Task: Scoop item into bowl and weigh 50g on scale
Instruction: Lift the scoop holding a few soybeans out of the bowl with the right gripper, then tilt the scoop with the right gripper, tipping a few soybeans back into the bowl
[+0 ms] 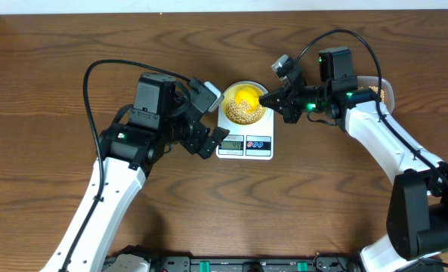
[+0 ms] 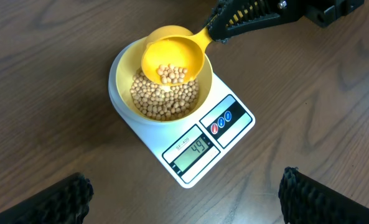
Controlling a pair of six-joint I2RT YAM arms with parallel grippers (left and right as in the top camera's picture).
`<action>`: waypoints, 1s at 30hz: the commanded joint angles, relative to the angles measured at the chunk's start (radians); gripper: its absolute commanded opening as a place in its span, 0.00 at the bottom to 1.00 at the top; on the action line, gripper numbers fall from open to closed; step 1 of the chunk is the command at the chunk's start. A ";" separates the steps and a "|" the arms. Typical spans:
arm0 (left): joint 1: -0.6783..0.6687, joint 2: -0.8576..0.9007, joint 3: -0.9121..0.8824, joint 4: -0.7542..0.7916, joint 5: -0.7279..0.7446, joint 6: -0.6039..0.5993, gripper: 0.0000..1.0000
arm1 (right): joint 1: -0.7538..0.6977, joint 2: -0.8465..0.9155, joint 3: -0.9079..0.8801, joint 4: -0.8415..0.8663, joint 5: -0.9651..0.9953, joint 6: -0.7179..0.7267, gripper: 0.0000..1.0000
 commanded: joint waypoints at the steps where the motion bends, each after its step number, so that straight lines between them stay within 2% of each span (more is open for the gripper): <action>1: 0.003 -0.004 -0.005 0.000 -0.009 0.013 0.98 | -0.003 -0.022 -0.004 0.013 -0.020 -0.043 0.01; 7: 0.003 -0.004 -0.005 0.000 -0.009 0.013 0.97 | 0.005 -0.022 -0.005 0.005 -0.020 -0.044 0.01; 11: 0.003 -0.004 -0.005 0.000 -0.009 0.013 0.98 | 0.016 -0.022 -0.005 0.071 0.032 -0.068 0.01; 14: 0.003 -0.004 -0.005 0.000 -0.009 0.013 0.97 | 0.028 -0.022 -0.005 0.040 0.032 -0.067 0.01; 18: 0.003 -0.004 -0.005 0.000 -0.009 0.013 0.98 | 0.033 -0.022 -0.005 0.041 0.039 -0.132 0.01; 24: 0.003 -0.004 -0.005 0.000 -0.009 0.013 0.98 | 0.032 -0.022 -0.005 0.047 0.039 -0.053 0.01; 30: 0.003 -0.004 -0.005 0.000 -0.009 0.013 0.98 | 0.033 -0.022 -0.005 0.047 0.039 -0.055 0.01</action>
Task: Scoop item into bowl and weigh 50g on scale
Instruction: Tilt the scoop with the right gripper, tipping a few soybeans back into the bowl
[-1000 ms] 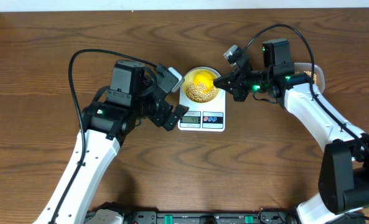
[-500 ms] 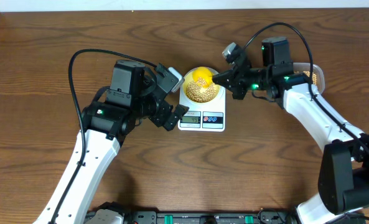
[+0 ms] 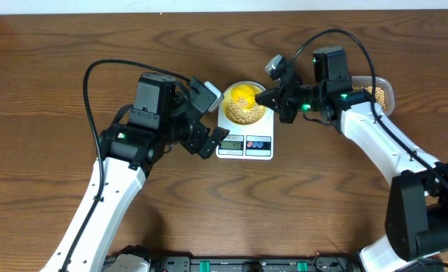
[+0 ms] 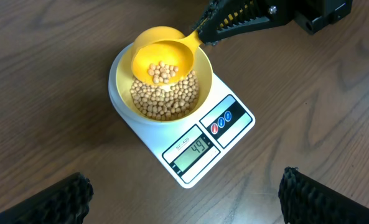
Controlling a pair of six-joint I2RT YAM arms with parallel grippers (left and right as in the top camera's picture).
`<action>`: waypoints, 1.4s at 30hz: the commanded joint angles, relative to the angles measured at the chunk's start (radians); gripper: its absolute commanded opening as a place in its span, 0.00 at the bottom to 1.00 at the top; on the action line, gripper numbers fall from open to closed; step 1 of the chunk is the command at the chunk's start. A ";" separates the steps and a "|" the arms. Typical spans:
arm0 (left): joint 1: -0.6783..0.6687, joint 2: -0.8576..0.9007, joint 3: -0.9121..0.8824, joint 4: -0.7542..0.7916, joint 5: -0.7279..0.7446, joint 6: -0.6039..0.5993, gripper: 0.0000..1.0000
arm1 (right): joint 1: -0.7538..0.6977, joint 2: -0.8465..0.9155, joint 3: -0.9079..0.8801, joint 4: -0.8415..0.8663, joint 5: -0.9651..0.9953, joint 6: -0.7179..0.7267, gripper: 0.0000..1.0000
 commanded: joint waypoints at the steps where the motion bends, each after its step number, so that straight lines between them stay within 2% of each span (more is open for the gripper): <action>1: 0.003 -0.004 -0.005 0.000 -0.009 0.013 0.98 | 0.002 -0.021 -0.004 0.002 -0.006 0.014 0.01; 10: 0.003 -0.004 -0.005 0.000 -0.009 0.013 0.98 | 0.001 -0.021 -0.003 0.005 -0.005 0.014 0.01; 14: 0.003 -0.004 -0.005 0.000 -0.009 0.013 0.98 | 0.002 -0.021 -0.004 0.043 0.074 0.015 0.01; 18: 0.003 -0.004 -0.005 0.000 -0.009 0.013 0.98 | 0.002 -0.021 -0.004 -0.022 0.065 0.044 0.01; 22: 0.003 -0.004 -0.005 0.000 -0.009 0.013 0.98 | 0.001 -0.021 -0.003 0.043 0.065 0.060 0.01; 29: 0.003 -0.004 -0.005 0.000 -0.009 0.013 0.98 | 0.002 -0.021 -0.004 0.046 0.103 0.050 0.01; 36: 0.003 -0.004 -0.005 0.000 -0.009 0.013 0.98 | -0.001 -0.021 -0.004 0.024 0.083 0.187 0.01; 40: 0.003 -0.004 -0.005 0.000 -0.009 0.013 0.98 | -0.022 -0.021 -0.004 0.032 -0.034 0.301 0.01; 42: 0.003 -0.004 -0.005 0.000 -0.009 0.013 0.98 | -0.034 -0.021 -0.004 0.040 -0.072 0.308 0.01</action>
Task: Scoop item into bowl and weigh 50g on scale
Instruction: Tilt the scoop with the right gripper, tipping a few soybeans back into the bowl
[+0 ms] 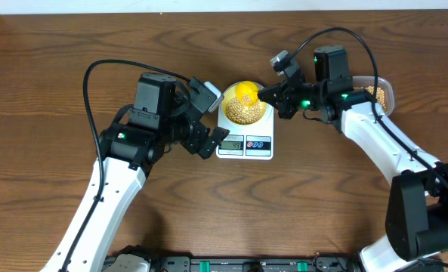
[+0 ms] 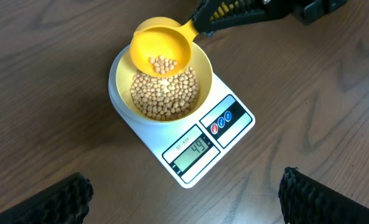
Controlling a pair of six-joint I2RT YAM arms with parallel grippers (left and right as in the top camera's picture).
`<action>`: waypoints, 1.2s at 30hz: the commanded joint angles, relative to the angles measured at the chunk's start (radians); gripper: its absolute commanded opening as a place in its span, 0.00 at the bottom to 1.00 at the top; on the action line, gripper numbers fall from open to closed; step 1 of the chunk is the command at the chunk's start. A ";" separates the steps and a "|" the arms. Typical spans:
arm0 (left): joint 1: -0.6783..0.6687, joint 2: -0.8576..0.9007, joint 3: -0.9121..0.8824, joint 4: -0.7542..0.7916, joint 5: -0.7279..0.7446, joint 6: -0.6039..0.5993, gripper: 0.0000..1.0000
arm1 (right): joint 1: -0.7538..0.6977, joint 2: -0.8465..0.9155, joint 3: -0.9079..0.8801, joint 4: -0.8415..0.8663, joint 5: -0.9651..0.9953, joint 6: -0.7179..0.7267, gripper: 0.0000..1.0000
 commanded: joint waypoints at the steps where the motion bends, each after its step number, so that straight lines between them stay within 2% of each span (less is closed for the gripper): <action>1: 0.003 -0.004 -0.005 0.000 -0.009 0.013 0.98 | -0.026 -0.021 -0.002 0.012 -0.108 0.078 0.01; 36: 0.003 -0.004 -0.005 0.000 -0.009 0.013 0.98 | -0.045 -0.021 -0.002 0.046 -0.092 0.068 0.01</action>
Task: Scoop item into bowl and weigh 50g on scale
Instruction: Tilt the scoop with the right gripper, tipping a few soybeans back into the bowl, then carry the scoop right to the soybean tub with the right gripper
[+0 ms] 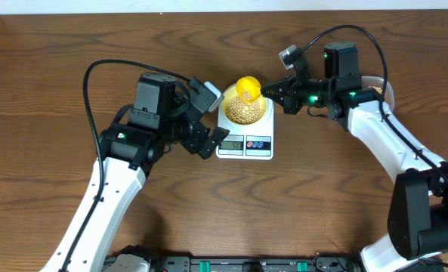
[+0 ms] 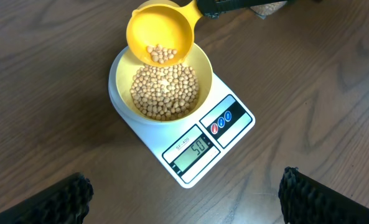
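Observation:
A yellow bowl (image 2: 203, 65) full of soybeans (image 2: 165, 93) stands on the white scale (image 2: 237, 132). The scale's display (image 2: 198, 148) reads 50. My right gripper (image 1: 273, 91) is shut on the handle of a yellow scoop (image 2: 159, 31). The scoop hangs over the bowl's far rim with a few beans left in it, and in the overhead view the scoop (image 1: 246, 88) sits at the back of the bowl. My left gripper (image 2: 184, 200) is open with nothing in it, left of and near the scale.
A clear container of soybeans (image 1: 384, 91) stands at the back right, partly hidden behind my right arm. The left arm and its cable take up the table to the left of the scale.
The display went from 49 to 50. The scoop has moved back from over the beans to the bowl's far rim, and my right gripper stands farther right. The left arm has not moved.
The scoop first hung over the bowl with a good layer of beans, the display at 49. At each later moment it held fewer beans and stood nearer the far rim, still at 49. Now the display reads 50 and a few beans stay in the scoop.

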Controlling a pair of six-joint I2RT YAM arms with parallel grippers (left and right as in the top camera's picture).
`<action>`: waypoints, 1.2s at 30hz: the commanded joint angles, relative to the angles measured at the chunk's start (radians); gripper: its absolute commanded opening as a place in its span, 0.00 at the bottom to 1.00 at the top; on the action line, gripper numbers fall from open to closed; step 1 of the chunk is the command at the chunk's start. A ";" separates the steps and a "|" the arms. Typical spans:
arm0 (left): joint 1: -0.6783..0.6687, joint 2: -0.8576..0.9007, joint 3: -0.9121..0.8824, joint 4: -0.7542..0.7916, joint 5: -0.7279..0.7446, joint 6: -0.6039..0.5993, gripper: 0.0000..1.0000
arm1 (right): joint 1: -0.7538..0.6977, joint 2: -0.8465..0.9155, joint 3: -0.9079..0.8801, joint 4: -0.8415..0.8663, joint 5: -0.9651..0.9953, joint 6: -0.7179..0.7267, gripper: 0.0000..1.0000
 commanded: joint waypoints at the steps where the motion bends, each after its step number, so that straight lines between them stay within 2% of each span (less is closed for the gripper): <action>1: 0.003 -0.004 -0.005 0.000 -0.009 0.013 0.98 | -0.007 -0.021 -0.002 0.002 -0.010 0.001 0.01; 23: 0.003 -0.004 -0.005 0.000 -0.009 0.013 0.98 | -0.007 -0.021 -0.002 0.007 -0.010 0.021 0.01; 26: 0.003 -0.004 -0.005 0.000 -0.009 0.013 0.98 | -0.016 -0.021 -0.002 0.043 -0.010 0.105 0.01; 30: 0.003 -0.004 -0.005 0.000 -0.009 0.013 0.98 | -0.074 -0.021 -0.002 0.138 -0.011 0.303 0.01; 36: 0.003 -0.004 -0.005 0.000 -0.009 0.013 0.98 | -0.225 -0.021 -0.002 0.182 -0.023 0.427 0.01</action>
